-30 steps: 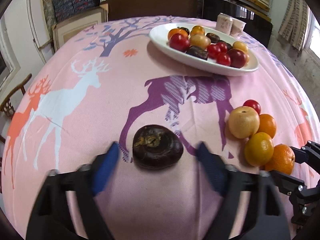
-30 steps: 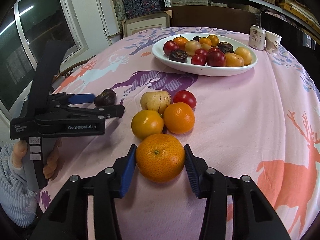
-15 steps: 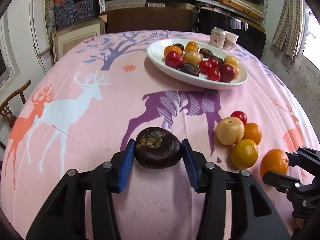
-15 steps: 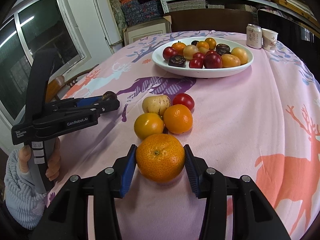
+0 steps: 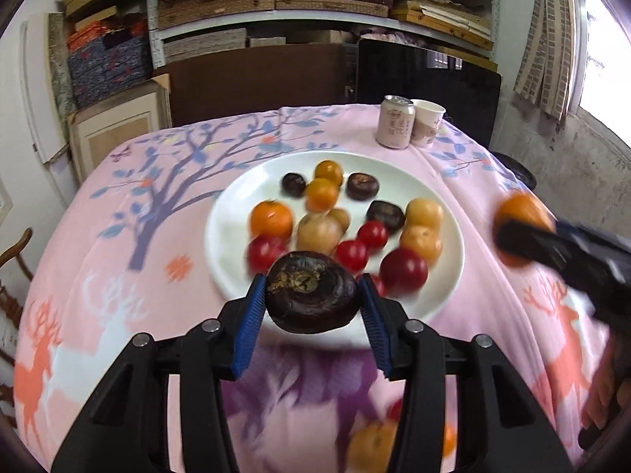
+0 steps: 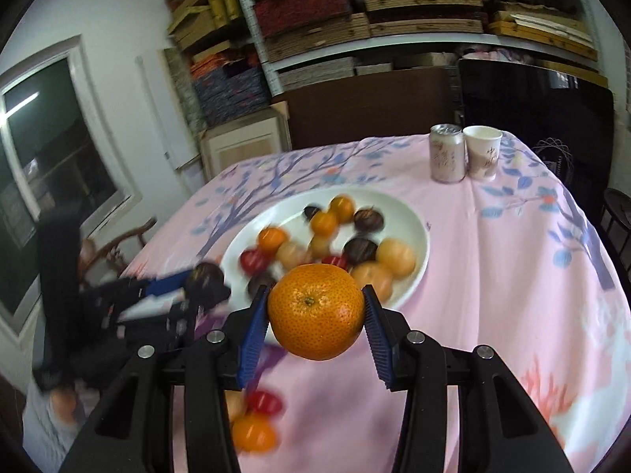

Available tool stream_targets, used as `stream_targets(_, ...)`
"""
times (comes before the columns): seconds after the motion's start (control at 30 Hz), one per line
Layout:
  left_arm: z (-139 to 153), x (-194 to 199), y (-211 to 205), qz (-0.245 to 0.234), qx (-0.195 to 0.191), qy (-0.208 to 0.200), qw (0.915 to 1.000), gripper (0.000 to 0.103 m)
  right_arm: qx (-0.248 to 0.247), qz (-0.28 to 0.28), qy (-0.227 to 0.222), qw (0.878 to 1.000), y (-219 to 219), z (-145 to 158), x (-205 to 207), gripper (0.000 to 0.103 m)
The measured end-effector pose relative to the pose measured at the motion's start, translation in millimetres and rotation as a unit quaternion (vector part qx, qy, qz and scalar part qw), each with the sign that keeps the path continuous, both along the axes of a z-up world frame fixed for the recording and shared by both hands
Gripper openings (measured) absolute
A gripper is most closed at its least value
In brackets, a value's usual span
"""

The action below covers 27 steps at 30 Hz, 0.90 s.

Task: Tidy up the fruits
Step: 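Carry the plum and orange onto the white plate and open both tools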

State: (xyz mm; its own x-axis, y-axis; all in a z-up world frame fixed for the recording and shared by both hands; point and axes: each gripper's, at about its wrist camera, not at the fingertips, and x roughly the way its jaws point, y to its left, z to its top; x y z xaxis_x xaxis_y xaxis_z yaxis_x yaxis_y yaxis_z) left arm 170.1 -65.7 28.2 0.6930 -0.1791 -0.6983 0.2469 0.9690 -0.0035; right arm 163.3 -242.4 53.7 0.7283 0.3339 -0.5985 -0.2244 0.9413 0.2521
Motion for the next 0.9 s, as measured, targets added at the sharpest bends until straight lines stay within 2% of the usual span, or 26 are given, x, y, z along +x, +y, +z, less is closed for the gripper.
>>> stream_targets(0.1,-12.7,21.9,-12.5,-0.005,0.005,0.007,1.0000,0.047,0.007,-0.005,0.016,1.000,6.8,-7.2,46.6,0.047)
stream_targets(0.2,-24.4,40.8,-10.1,-0.006,-0.012,0.024,0.9996,0.048,0.010,-0.007,0.029,1.000,17.7,-19.2,81.7,0.047)
stream_targets(0.27,-28.2,45.9,-5.1,-0.003,-0.019,0.023,0.9995,0.062,0.021,-0.008,0.031,0.999,20.1,-26.3,94.0,0.050)
stream_targets(0.3,-28.3,46.8,-2.7,0.000,-0.022,0.021,0.9995,0.076,0.037,-0.012,0.029,0.999,17.7,-29.1,97.4,0.065)
stream_targets(0.33,-27.1,46.7,0.5,0.004,-0.027,0.016,0.9995,0.084,0.048,-0.021,0.026,0.998,13.6,-31.0,97.1,0.073)
stream_targets(0.47,-20.6,41.8,7.1,0.007,-0.038,0.008,0.9992,0.085,0.055,-0.030,0.014,0.998,2.0,-27.0,83.5,0.073)
stream_targets(0.57,-19.4,33.7,9.8,0.016,-0.021,0.000,0.9996,0.087,0.085,-0.034,0.010,0.996,-11.4,-20.0,66.6,0.074)
stream_targets(0.63,-20.0,26.0,12.4,0.018,-0.013,0.000,0.9998,0.089,0.103,-0.044,-0.001,0.994,-20.6,-17.2,46.5,0.085)
stream_targets(0.7,-20.7,14.8,17.1,0.025,-0.011,0.003,0.9996,0.091,0.103,-0.057,-0.014,0.993,-26.8,-19.6,22.9,0.091)
stream_targets(0.8,-22.6,-5.3,23.5,0.027,-0.013,0.008,0.9995,0.092,0.097,-0.067,-0.016,0.993,-33.8,-30.4,-11.8,0.092)
stream_targets(0.9,-27.1,-32.0,30.4,0.033,-0.002,0.011,0.9994,0.096,0.113,-0.081,-0.012,0.990,-42.8,-42.8,-42.1,0.094)
